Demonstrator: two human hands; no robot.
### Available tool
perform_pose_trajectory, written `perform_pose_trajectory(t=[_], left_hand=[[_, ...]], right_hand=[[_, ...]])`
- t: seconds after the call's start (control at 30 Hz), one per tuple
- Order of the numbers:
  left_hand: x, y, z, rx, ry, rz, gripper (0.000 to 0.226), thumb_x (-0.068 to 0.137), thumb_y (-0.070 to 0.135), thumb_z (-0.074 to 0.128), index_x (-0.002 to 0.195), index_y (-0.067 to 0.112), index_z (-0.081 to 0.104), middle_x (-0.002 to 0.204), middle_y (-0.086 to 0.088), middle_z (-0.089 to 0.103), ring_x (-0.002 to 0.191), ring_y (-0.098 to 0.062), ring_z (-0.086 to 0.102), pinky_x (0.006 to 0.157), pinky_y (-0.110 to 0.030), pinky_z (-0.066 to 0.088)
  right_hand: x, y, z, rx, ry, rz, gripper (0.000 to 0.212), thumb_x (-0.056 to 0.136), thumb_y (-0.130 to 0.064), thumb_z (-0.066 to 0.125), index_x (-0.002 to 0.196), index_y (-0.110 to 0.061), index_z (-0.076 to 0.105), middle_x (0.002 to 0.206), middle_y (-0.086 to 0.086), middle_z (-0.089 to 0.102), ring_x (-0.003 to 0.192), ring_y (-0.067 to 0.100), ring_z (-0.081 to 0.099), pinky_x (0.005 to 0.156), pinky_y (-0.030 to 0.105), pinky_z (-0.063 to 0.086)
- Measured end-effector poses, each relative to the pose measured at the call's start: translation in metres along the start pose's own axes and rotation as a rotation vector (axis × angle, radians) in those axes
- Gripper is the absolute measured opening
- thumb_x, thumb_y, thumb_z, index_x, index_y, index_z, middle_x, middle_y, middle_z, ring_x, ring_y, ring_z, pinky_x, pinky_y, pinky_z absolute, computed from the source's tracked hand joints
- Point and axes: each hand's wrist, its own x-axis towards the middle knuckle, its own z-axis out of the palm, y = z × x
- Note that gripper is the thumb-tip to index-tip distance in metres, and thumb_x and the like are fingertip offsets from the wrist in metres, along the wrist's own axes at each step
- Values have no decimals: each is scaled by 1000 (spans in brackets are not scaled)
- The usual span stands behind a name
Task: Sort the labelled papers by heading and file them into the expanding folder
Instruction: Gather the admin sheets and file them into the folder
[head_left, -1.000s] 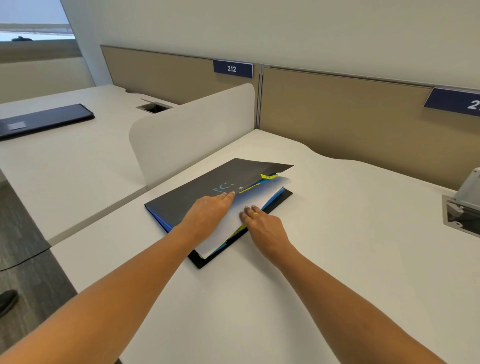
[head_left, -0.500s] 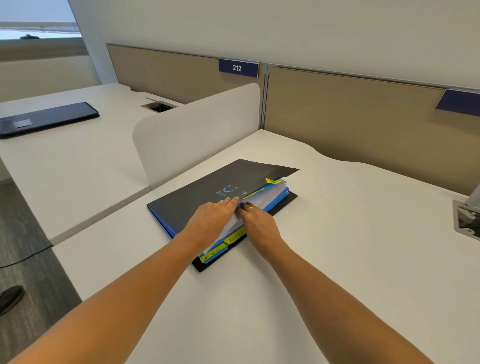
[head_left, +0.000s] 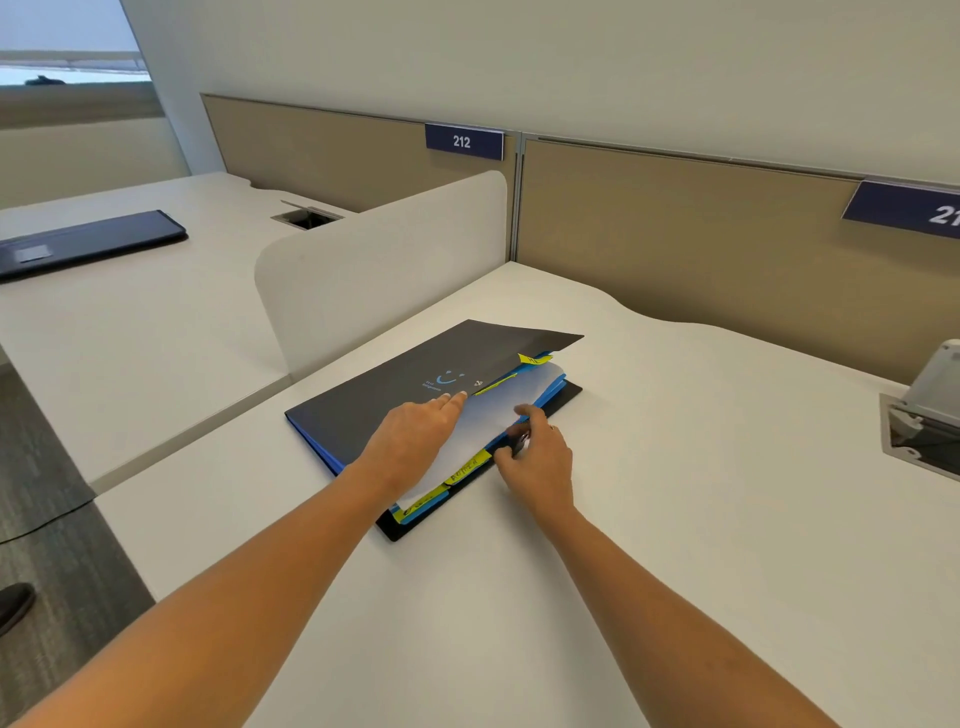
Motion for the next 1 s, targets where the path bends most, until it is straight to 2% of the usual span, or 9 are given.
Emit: perform_pose_trajectory(t=[0.07, 0.17, 0.27, 0.33, 0.4, 0.47, 0.6, 0.7, 1.0], left_hand=[[0, 1, 0, 6, -3, -1, 61, 97, 0, 37, 150, 13, 9, 153, -3, 29, 131, -17, 45, 102, -25, 40], [-1, 1, 0, 13, -1, 3, 60, 97, 0, 36, 150, 13, 9, 153, -3, 30, 129, -18, 48, 101, -25, 41], [-1, 1, 1, 11, -5, 3, 61, 97, 0, 37, 150, 13, 9, 153, -3, 30, 128, -18, 49, 100, -26, 42], [-1, 3, 1, 13, -17, -1, 63, 96, 0, 38, 150, 13, 8, 153, -3, 29, 128, -18, 48, 101, -26, 42], [-1, 4, 3, 16, -27, -2, 64, 96, 0, 40, 150, 14, 7, 153, -3, 28, 129, -17, 47, 101, -25, 41], [-1, 4, 5, 12, -34, -1, 65, 96, 1, 41, 150, 14, 7, 154, -3, 27, 130, -17, 46, 101, -25, 41], [-1, 5, 5, -1, -41, 7, 63, 98, 4, 40, 150, 13, 5, 155, -4, 24, 135, -16, 40, 105, -25, 37], [-1, 4, 4, -20, -35, 8, 61, 99, 9, 39, 150, 12, 5, 155, -6, 24, 135, -17, 39, 108, -25, 36], [0, 1, -5, -42, -22, 1, 63, 97, 4, 41, 149, 11, 6, 155, -7, 24, 135, -20, 39, 108, -28, 36]], right_hand=[[-4, 3, -9, -70, 16, -166, 20, 79, -23, 57, 94, -15, 66, 87, -3, 67, 88, 13, 55, 83, 30, 39], [-2, 7, -17, -313, -34, -380, 46, 84, -42, 45, 57, -11, 65, 58, -1, 63, 59, 16, 56, 70, 28, 41], [5, -3, -16, -699, -28, -570, 35, 69, -24, 75, 42, -18, 55, 41, -4, 53, 37, 16, 49, 53, 21, 44], [7, -10, -10, -831, -98, -631, 24, 57, -13, 81, 51, -19, 58, 46, -3, 55, 41, 16, 52, 51, 19, 37], [3, -12, -5, -875, -230, -685, 8, 79, -7, 62, 83, -13, 65, 73, 3, 64, 63, 22, 61, 60, 26, 33], [1, -10, 0, -936, -229, -703, 21, 92, -8, 45, 106, -9, 61, 92, 7, 64, 79, 25, 62, 65, 29, 31], [9, -7, 9, -965, -271, -766, 31, 98, -9, 39, 124, -2, 52, 116, 14, 59, 99, 27, 55, 80, 34, 41], [14, -12, 9, -963, -357, -779, 36, 99, -6, 33, 133, 4, 40, 127, 22, 51, 108, 34, 52, 93, 41, 41], [14, -15, 20, -973, -315, -743, 41, 100, -12, 31, 138, 3, 29, 129, 24, 50, 110, 37, 55, 91, 41, 43]])
